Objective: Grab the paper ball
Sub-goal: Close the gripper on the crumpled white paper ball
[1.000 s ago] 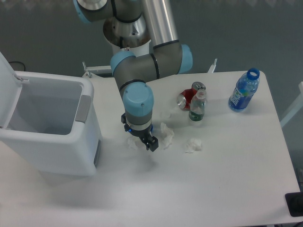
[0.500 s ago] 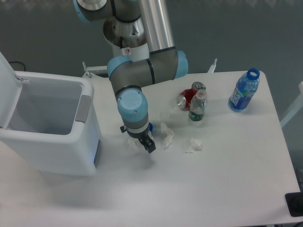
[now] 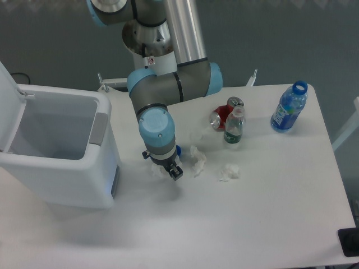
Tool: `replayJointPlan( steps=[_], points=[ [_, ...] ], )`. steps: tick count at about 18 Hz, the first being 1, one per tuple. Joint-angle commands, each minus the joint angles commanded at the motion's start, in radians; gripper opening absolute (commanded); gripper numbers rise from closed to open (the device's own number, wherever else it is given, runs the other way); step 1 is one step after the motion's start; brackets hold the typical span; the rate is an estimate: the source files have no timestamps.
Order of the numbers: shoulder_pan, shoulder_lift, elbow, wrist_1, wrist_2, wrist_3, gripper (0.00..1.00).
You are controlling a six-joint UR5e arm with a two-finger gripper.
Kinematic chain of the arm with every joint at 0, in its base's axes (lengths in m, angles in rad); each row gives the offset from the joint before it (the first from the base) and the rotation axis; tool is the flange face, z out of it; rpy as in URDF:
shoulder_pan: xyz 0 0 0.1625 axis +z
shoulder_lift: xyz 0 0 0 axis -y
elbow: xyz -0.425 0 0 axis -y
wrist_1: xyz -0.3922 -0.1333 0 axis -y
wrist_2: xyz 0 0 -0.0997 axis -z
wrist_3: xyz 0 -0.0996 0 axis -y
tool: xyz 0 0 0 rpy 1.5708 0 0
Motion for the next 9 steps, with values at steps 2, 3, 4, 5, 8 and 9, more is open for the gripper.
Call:
replayJointPlan(
  steps=[2, 3, 4, 5, 8, 9],
  points=[
    [0.000, -0.002, 0.011, -0.009, 0.000, -0.002, 0.04],
    [0.000, -0.002, 0.011, -0.009, 0.000, -0.002, 0.00],
    [0.000, 0.000, 0.011, -0.009, 0.000, -0.002, 0.00],
    [0.002, 0.000, 0.011, -0.009, 0.000, -0.002, 0.00],
    [0.003, 0.005, 0.014, -0.009, 0.000, -0.008, 0.00],
    [0.006, 0.008, 0.023, -0.011, 0.000, -0.011, 0.00]
  ],
)
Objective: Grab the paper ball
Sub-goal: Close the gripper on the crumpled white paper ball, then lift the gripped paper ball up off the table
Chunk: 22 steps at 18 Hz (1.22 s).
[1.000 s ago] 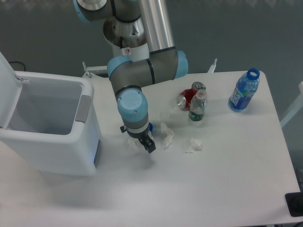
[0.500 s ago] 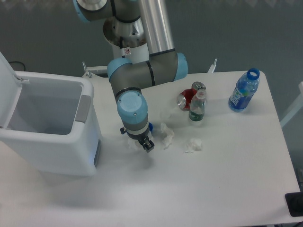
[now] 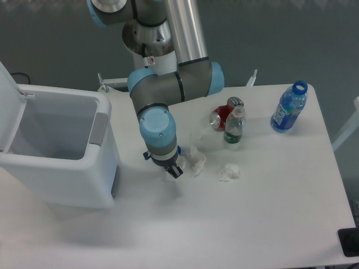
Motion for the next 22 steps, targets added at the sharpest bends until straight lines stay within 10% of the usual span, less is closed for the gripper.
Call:
replayJointPlan(
  steps=[22],
  points=[
    [0.127, 0.222, 0.152, -0.063, -0.268, -0.158, 0.00]
  ],
)
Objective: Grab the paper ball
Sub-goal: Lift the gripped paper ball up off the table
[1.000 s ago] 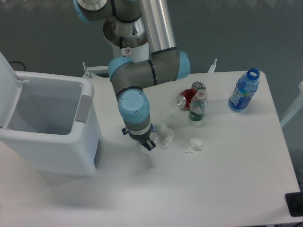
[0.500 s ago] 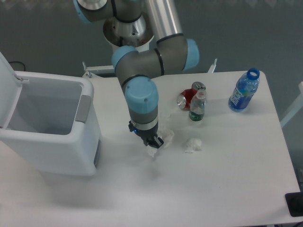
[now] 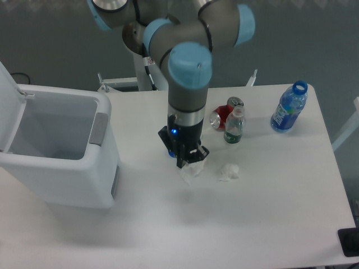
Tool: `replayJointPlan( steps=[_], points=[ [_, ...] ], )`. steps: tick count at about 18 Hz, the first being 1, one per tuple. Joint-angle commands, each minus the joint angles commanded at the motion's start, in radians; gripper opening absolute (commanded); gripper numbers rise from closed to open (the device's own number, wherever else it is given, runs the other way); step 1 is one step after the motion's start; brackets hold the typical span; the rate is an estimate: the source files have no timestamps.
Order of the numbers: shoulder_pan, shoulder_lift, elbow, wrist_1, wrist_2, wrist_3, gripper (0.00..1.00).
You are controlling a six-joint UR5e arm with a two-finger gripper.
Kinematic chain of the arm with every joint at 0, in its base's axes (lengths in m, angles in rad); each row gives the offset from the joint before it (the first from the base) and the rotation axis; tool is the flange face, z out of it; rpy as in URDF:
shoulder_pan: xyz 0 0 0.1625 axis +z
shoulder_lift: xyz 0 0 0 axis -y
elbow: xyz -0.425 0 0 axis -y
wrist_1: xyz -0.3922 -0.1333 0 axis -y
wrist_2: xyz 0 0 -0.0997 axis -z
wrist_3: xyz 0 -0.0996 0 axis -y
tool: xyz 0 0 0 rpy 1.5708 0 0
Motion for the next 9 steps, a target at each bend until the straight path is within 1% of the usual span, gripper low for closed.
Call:
replayJointPlan(
  steps=[9],
  points=[
    [0.005, 0.008, -0.002, -0.006, 0.000, 0.009, 0.00]
  ],
)
